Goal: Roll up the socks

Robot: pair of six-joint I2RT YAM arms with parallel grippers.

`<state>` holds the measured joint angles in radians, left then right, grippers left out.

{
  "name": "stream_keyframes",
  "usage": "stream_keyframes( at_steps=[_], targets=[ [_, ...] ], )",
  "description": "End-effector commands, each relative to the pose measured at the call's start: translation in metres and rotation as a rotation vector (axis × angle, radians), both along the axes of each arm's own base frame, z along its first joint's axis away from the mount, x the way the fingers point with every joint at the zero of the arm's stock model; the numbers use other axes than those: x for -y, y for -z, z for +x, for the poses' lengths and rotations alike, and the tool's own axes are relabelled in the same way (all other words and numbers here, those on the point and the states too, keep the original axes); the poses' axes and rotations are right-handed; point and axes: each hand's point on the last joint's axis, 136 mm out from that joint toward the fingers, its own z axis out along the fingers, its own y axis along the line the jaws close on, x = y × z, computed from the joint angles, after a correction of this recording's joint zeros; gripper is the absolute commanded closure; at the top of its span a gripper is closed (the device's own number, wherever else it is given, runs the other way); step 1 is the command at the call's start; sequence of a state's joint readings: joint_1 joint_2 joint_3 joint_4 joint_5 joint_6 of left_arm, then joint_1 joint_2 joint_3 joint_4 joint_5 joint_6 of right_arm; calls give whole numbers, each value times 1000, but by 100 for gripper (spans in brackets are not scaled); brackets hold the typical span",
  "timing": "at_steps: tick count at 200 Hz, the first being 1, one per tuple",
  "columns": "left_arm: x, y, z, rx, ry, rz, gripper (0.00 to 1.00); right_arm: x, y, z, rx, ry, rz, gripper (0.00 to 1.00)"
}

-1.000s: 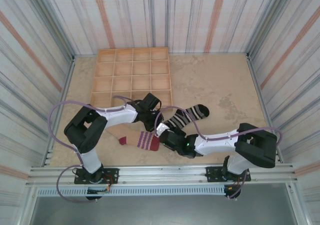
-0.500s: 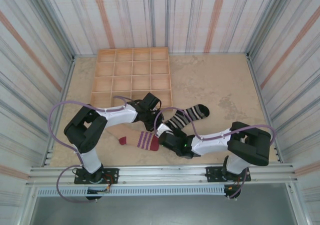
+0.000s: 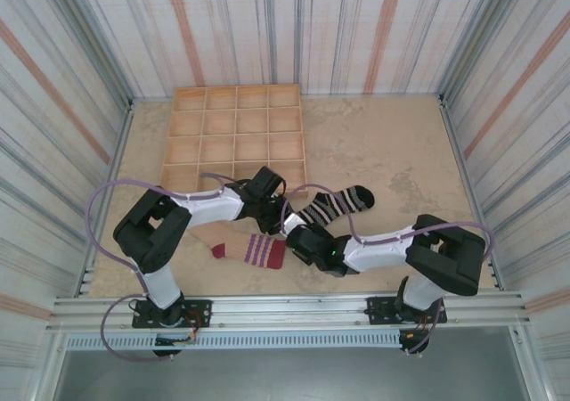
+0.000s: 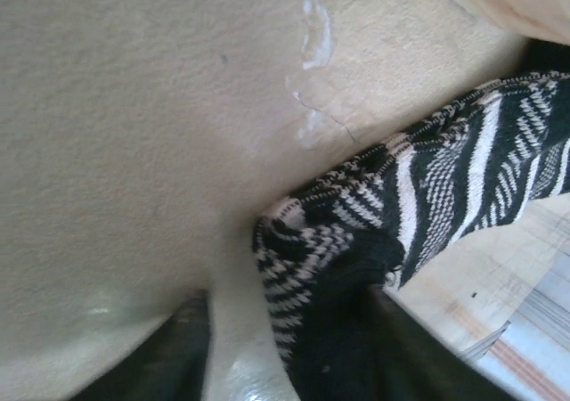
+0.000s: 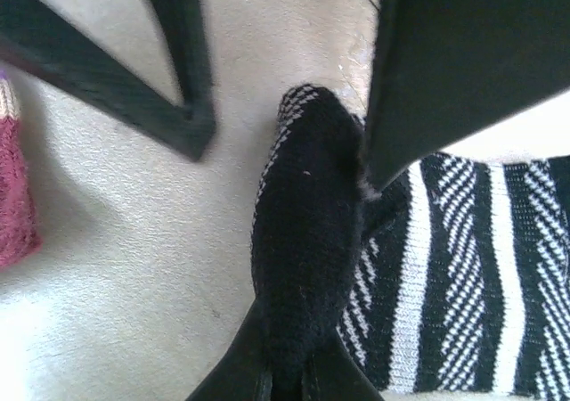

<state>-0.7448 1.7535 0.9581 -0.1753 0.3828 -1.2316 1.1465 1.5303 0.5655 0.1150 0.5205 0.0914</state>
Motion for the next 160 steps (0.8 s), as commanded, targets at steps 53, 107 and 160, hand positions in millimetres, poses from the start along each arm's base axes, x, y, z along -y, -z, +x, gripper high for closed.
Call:
stream_keyframes(
  at_steps=[53,107,160],
  targets=[
    [-4,-35,8,144,-22,-40,34,12,7,-10,-302,53,310,100],
    [-8,-43,12,236,-8,-21,37,18,16,-12,-483,112,441,100],
    [3,-39,7,314,11,-24,41,35,15,-10,-614,229,619,100]
  ],
)
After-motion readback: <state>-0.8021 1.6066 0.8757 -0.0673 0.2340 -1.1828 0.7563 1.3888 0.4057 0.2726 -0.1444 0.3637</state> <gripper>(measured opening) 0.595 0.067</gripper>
